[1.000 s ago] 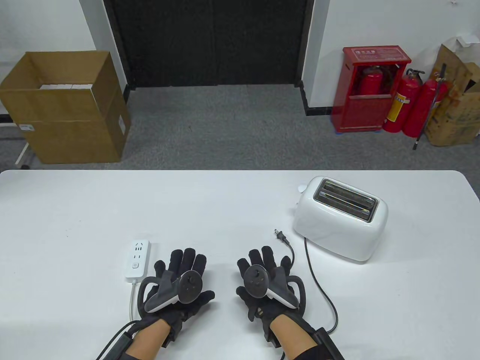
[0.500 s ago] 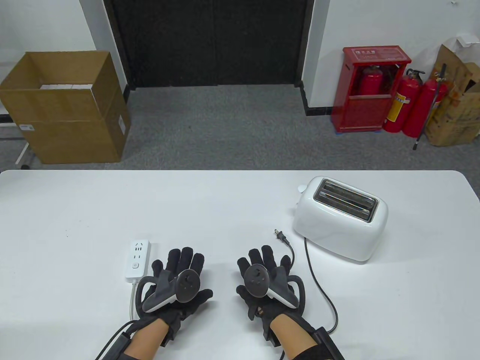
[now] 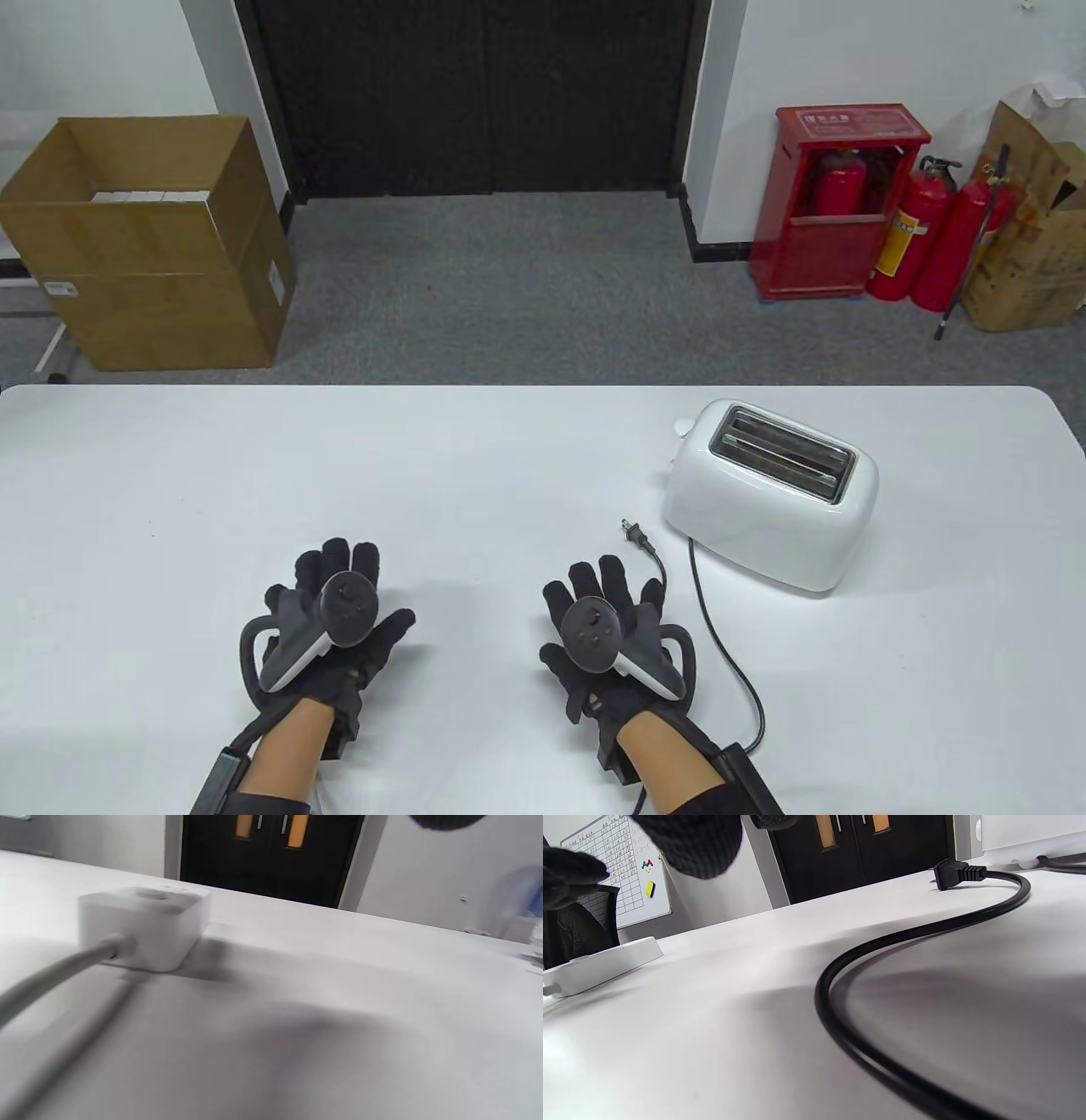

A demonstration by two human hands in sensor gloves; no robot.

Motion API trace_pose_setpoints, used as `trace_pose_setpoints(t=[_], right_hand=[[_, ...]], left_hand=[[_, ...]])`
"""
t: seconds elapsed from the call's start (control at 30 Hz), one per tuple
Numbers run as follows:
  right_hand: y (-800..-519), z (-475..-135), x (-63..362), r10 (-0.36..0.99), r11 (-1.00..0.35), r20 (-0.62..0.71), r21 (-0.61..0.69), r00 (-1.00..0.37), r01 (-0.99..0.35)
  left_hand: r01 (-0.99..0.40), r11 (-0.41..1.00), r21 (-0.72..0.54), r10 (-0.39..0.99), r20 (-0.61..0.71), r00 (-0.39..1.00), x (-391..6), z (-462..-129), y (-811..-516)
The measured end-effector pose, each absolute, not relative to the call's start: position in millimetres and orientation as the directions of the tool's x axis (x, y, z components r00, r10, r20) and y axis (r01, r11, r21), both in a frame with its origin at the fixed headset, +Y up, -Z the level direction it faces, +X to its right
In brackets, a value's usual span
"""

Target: Plug the toaster into the power strip

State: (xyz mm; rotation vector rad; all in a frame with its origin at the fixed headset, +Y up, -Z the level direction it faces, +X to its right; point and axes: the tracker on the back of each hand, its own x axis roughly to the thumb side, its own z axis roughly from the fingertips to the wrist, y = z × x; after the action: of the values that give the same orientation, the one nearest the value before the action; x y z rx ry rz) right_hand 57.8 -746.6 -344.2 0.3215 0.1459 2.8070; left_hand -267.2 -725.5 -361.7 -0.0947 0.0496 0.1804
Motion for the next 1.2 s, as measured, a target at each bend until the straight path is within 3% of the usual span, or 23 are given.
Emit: trace_pose_setpoints(t=[0.53, 0.83, 1.2], right_hand=[[-747, -343, 60, 0.316, -0.946, 0.198, 0.133, -0.928, -0.294], [-746, -344, 65, 0.346, -0.936, 0.183, 0.136, -0.92, -0.325], [-745, -345, 67, 0.365, -0.929, 0.167, 0.137, -0.916, -0.345]], left_hand=[[-0.207, 0.962, -0.18, 0.107, -0.451, 0.886, -326, -372, -756], [-0.225, 0.957, -0.183, 0.13, -0.423, 0.897, -323, -374, -762], [-0.059, 0.98, -0.191, -0.012, -0.353, 0.935, -305, -378, -763]])
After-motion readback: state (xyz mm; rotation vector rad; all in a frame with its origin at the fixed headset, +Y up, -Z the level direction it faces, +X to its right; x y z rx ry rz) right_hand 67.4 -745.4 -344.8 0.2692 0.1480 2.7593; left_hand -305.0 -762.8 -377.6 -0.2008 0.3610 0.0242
